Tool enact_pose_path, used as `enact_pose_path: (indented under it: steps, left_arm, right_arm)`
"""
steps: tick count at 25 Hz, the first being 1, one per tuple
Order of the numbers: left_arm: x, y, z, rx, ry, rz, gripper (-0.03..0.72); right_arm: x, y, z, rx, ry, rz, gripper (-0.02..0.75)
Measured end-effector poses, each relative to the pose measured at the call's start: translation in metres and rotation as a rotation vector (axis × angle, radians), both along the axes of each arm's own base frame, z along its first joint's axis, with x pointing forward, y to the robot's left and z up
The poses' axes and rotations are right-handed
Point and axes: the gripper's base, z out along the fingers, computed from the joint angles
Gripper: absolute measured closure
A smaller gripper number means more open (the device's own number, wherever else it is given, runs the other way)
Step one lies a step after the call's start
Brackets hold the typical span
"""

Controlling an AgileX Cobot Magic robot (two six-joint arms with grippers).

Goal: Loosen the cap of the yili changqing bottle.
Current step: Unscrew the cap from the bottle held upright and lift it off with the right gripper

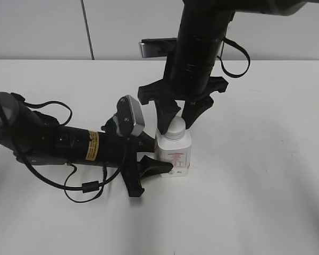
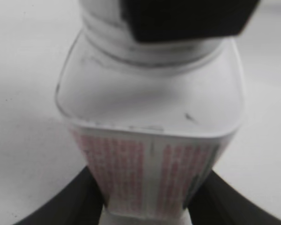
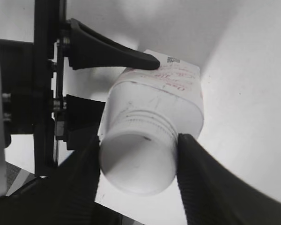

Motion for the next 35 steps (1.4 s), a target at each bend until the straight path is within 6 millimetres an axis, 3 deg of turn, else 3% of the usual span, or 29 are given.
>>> enact_pose_path:
  steps: [8, 14, 20, 23, 29, 35]
  left_arm:
    - [0.0, 0.0, 0.0, 0.0, 0.0, 0.0, 0.354]
    - [0.0, 0.0, 0.0, 0.0, 0.0, 0.0, 0.354]
    - [0.0, 0.0, 0.0, 0.0, -0.001, -0.001, 0.354]
    - [0.0, 0.0, 0.0, 0.0, -0.001, -0.001, 0.354]
    - [0.0, 0.0, 0.0, 0.001, 0.005, 0.009, 0.354]
    - [0.0, 0.0, 0.0, 0.001, 0.004, 0.008, 0.355]
  right_arm:
    - [0.0, 0.0, 0.0, 0.005, -0.015, 0.07, 0.343]
    - [0.0, 0.0, 0.0, 0.033, -0.116, 0.526, 0.343]
    - [0.0, 0.0, 0.001, 0.071, -0.256, 1.153, 0.343]
    - [0.0, 0.0, 0.002, 0.082, -0.296, 1.321, 0.343]
    - [0.005, 0.003, 0.013, 0.077, -0.347, 1.373, 0.346]
    - [0.006, 0.004, 0.04, 0.072, -0.416, 1.268, 0.349]
